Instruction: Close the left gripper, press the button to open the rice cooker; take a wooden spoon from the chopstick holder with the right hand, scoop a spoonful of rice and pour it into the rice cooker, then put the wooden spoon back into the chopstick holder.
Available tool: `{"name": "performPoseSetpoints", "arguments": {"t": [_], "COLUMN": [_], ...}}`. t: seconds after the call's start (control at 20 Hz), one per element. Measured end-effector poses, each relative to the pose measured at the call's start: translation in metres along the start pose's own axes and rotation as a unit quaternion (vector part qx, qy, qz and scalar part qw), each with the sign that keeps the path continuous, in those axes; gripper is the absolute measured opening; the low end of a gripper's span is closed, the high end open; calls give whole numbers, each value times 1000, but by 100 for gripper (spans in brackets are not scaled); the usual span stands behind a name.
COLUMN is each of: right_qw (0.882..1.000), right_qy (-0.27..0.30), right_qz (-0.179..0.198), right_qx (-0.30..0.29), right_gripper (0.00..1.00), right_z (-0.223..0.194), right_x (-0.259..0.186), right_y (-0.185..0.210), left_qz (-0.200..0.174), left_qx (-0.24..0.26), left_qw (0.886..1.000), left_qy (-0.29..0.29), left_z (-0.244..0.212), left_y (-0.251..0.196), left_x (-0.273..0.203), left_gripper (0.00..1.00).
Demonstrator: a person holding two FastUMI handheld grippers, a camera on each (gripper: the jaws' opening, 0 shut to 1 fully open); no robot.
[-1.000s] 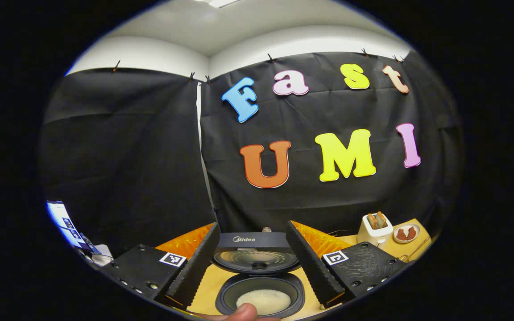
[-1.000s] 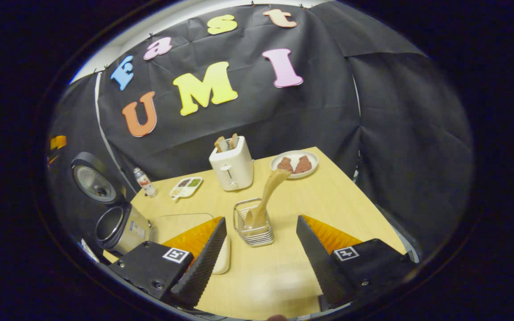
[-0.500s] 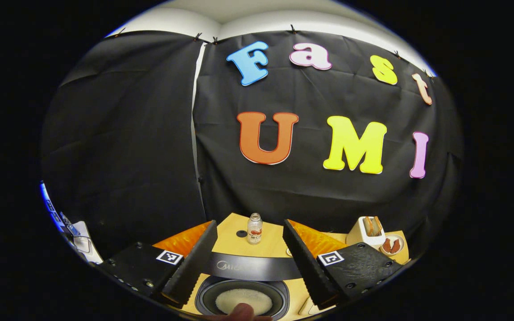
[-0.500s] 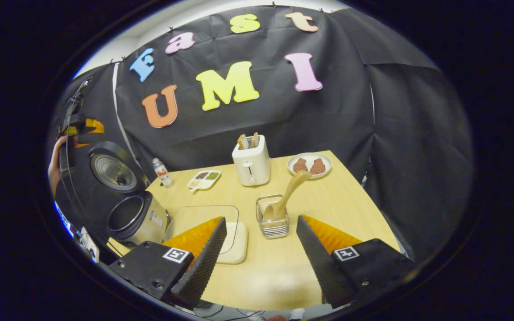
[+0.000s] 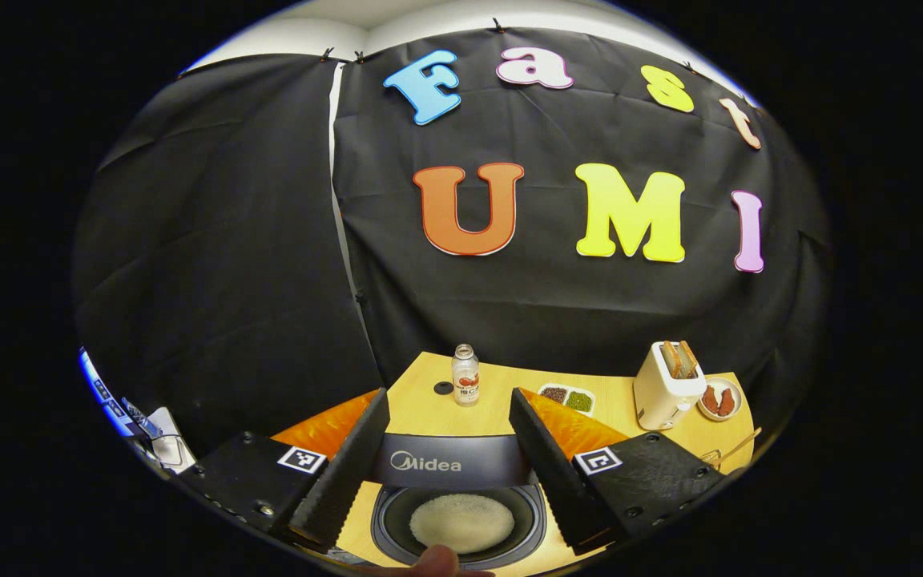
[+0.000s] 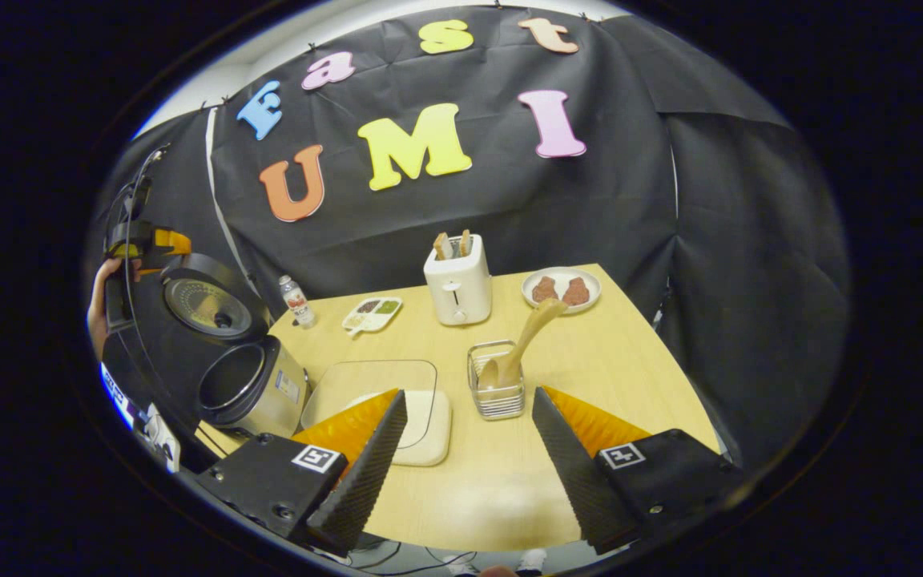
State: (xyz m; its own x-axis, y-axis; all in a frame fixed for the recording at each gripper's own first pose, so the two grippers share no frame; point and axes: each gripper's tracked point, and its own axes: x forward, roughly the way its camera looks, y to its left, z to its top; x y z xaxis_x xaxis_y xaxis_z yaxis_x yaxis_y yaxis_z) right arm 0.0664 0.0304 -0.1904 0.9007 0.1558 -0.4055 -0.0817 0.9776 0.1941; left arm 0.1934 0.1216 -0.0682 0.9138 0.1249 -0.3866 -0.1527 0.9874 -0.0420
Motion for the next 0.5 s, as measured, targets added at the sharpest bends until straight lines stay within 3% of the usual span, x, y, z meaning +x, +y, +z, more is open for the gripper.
{"name": "performPoseSetpoints", "arguments": {"t": [0.15, 0.2, 0.3, 0.5], "right_qw": [1000, 1000, 1000, 999], "right_qy": [9, 12, 16, 24], "right_qz": [2, 2, 2, -3], "right_qx": [-5, -6, -12, -29], "right_gripper": [100, 96, 100, 100], "right_z": [-6, -8, -12, -17], "right_x": [-4, -5, -7, -12], "right_y": [1, 2, 3, 2], "left_qz": [-5, -5, -21, -11], "left_qx": [1, -1, -15, -8], "left_qw": [1000, 1000, 998, 997], "left_qy": [4, 14, 54, 72], "left_z": [-24, -38, -81, -135], "left_y": [-4, -5, -12, -15], "left_x": [-15, -19, -29, -36], "left_gripper": [98, 98, 99, 98]}}
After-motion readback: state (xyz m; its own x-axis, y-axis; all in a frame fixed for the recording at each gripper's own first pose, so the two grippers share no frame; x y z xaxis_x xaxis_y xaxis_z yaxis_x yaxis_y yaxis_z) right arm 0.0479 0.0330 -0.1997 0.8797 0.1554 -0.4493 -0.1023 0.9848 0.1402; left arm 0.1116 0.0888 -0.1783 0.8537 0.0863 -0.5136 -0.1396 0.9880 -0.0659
